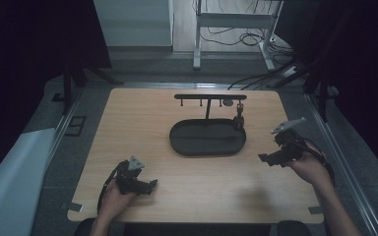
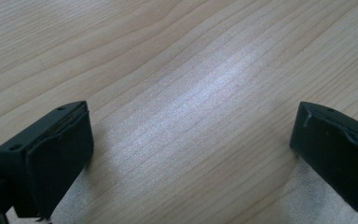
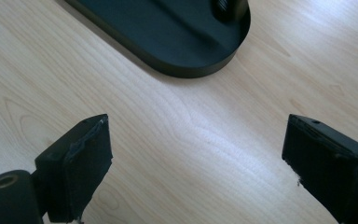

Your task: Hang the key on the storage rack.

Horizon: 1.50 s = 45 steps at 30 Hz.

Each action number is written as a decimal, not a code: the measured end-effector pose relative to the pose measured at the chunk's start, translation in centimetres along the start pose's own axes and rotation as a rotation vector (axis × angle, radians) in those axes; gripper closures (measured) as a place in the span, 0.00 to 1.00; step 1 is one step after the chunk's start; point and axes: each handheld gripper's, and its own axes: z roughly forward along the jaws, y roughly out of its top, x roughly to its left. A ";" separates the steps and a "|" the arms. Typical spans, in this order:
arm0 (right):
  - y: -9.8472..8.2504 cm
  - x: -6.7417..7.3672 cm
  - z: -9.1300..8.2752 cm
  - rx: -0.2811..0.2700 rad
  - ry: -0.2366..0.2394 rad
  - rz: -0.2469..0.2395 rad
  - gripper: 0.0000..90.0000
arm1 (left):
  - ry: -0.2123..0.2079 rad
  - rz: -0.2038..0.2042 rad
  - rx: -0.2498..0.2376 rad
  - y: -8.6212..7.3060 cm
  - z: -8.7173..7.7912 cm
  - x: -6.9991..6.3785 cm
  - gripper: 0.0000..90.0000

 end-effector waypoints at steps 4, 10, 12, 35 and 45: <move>-1.2 0.5 0.3 -0.016 -0.005 0.007 0.09 | 0.001 0.000 -0.001 0.0 0.0 0.0 0.00; -2.7 1.3 1.2 -0.047 -0.007 0.018 0.09 | 0.001 0.002 0.002 0.0 0.0 0.0 0.00; -3.2 1.5 1.6 -0.060 -0.015 0.024 0.09 | 0.001 0.002 0.002 0.0 0.0 0.0 0.00; -8.1 3.8 7.9 -0.145 -0.039 0.126 0.04 | 0.004 0.000 0.000 0.0 0.0 0.0 0.00; -9.0 4.5 9.1 -0.108 -0.046 0.081 0.04 | 0.005 -0.001 0.000 0.0 0.0 0.0 0.00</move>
